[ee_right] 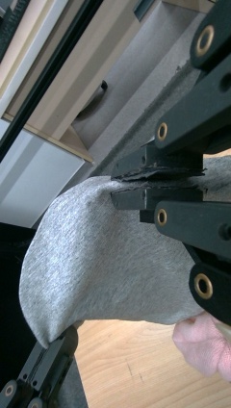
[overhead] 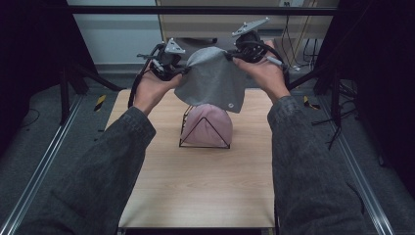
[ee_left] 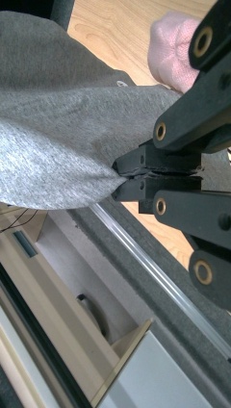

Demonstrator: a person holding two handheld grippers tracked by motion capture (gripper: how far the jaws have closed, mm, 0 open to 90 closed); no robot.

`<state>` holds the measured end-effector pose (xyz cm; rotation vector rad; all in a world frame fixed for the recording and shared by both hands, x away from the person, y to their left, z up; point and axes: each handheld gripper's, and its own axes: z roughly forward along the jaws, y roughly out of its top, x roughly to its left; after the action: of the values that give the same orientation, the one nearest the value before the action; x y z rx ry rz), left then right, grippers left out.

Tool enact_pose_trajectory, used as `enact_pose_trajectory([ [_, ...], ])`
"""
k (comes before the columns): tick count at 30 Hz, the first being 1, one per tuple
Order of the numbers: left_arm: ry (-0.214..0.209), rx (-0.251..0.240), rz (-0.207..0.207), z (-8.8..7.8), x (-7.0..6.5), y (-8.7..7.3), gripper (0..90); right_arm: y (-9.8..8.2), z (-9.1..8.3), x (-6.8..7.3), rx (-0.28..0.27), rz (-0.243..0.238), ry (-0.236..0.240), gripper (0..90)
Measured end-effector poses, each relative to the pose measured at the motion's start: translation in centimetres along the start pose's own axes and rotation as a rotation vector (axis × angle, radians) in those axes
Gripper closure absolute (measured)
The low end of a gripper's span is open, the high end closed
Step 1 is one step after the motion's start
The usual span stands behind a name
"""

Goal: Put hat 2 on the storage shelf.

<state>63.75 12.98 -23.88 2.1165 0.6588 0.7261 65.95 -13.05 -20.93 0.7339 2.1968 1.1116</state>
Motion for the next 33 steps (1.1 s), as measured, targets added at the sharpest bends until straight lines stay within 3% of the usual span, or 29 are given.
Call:
enact_pose_trajectory([
  [7,-0.003,-0.017,-0.018,0.4,0.4,0.1,88.2,-0.3,0.3,0.0,0.012,0.001,-0.005,85.4],
  [16,0.029,-0.049,0.016,0.0,0.6,1.5,88.2,0.9,-0.3,-1.0,-0.009,0.009,-0.019,85.4],
  [27,0.056,-0.059,-0.005,1.6,1.4,0.2,88.1,0.1,1.0,-1.0,0.008,0.016,-0.011,85.4],
  [33,0.048,-0.06,-0.004,1.8,1.1,-0.5,88.1,-0.2,1.2,-0.7,0.016,0.012,-0.004,85.4],
])
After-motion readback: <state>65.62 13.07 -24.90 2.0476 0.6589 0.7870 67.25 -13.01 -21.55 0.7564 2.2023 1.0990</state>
